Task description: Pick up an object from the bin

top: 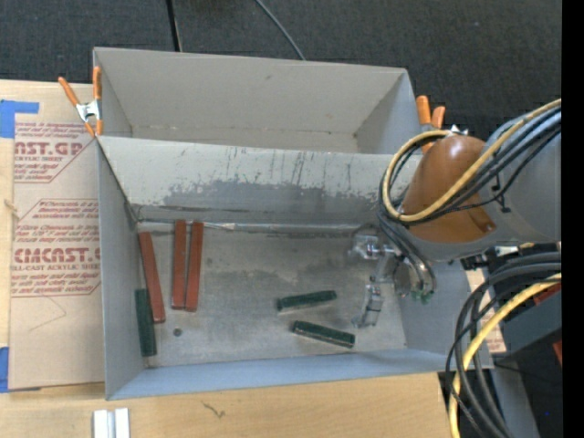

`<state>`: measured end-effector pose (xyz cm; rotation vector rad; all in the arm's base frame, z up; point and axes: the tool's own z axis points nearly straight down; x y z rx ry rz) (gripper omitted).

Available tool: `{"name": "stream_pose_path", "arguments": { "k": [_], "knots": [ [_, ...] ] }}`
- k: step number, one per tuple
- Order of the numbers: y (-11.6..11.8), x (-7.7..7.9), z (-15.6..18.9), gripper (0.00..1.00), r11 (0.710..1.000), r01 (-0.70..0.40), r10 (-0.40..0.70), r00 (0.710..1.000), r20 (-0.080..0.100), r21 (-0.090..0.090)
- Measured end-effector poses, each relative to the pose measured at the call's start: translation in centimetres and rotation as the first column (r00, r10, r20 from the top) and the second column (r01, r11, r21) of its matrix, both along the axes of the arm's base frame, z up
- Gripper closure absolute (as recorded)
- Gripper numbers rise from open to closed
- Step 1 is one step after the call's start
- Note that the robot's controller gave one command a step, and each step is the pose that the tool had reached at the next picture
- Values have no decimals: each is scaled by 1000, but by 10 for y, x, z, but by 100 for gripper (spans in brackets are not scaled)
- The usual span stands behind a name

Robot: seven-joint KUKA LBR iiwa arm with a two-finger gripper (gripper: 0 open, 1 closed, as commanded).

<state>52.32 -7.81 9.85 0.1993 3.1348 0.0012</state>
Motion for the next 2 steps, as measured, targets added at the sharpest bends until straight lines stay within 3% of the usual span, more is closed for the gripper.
{"name": "stream_pose_path", "arguments": {
  "k": [1,2],
  "knots": [
    [14,-13,-22,0,982,-187,187,982,1,-1],
    [35,-18,-27,0,1000,-19,19,1000,-1,-1]
  ]
}}
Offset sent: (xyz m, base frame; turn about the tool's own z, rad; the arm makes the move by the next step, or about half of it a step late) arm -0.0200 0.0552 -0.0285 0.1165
